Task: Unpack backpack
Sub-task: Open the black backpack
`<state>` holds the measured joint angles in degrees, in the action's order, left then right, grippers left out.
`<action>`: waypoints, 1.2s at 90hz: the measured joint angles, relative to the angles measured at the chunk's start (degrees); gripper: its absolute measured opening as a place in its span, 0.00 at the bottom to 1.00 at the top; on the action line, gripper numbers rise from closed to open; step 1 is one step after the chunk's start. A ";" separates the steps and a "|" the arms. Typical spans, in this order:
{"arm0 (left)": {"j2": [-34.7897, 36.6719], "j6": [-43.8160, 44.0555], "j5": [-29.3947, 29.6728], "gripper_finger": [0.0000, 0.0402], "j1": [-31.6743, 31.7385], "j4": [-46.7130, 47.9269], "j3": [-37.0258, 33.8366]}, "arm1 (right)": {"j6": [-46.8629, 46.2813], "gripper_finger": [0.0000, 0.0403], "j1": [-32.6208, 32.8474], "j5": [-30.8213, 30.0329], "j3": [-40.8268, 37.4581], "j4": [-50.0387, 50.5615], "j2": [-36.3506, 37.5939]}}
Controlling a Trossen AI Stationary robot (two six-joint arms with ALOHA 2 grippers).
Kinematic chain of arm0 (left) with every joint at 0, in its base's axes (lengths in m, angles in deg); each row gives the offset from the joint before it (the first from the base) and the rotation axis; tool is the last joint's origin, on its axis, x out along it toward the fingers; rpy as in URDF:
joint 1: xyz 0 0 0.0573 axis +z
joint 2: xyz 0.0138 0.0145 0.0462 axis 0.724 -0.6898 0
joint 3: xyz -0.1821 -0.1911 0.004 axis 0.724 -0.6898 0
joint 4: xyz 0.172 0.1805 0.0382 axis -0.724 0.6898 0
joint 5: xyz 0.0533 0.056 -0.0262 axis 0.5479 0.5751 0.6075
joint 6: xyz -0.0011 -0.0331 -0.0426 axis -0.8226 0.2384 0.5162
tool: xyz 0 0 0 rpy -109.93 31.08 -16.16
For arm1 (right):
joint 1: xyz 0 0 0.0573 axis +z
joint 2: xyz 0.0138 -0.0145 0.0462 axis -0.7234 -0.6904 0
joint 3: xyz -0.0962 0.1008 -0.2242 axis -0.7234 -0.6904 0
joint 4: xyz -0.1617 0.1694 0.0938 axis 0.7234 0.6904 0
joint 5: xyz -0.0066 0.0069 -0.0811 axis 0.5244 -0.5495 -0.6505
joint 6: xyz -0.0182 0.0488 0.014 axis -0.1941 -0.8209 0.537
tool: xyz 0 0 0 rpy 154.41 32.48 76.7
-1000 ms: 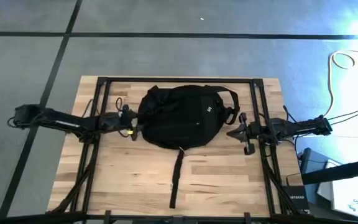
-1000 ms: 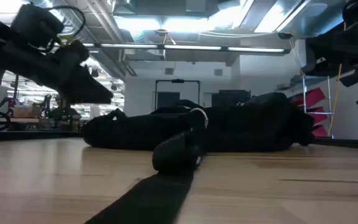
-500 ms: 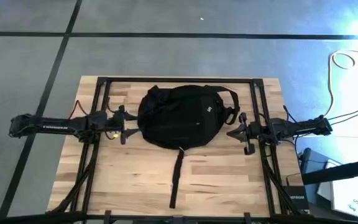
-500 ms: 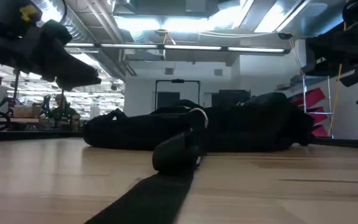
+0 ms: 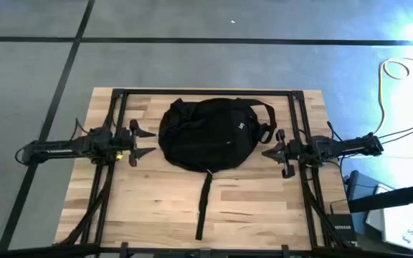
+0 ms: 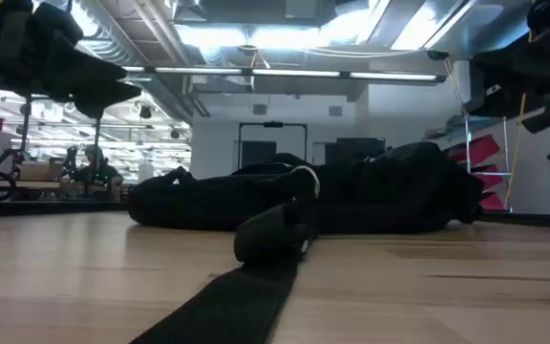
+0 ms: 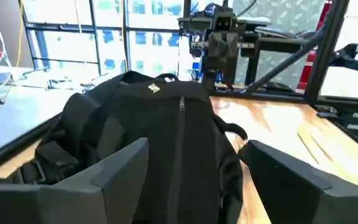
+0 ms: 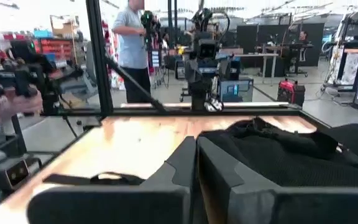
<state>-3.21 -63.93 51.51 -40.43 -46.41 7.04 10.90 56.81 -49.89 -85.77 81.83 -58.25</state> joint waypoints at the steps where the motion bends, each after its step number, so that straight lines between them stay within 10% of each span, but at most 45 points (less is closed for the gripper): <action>1: 0.48 0.05 -0.09 0.64 0.00 0.51 -0.01 | -0.13 0.00 0.01 0.00 0.00 0.02 0.00; 108: 3.54 7.86 1.60 0.64 0.07 4.35 0.07 | -2.18 0.00 -0.01 -3.74 0.00 -7.88 -1.58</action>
<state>0.33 -56.07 53.11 -40.37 -42.06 7.11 8.71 56.80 -53.64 -85.77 73.95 -59.83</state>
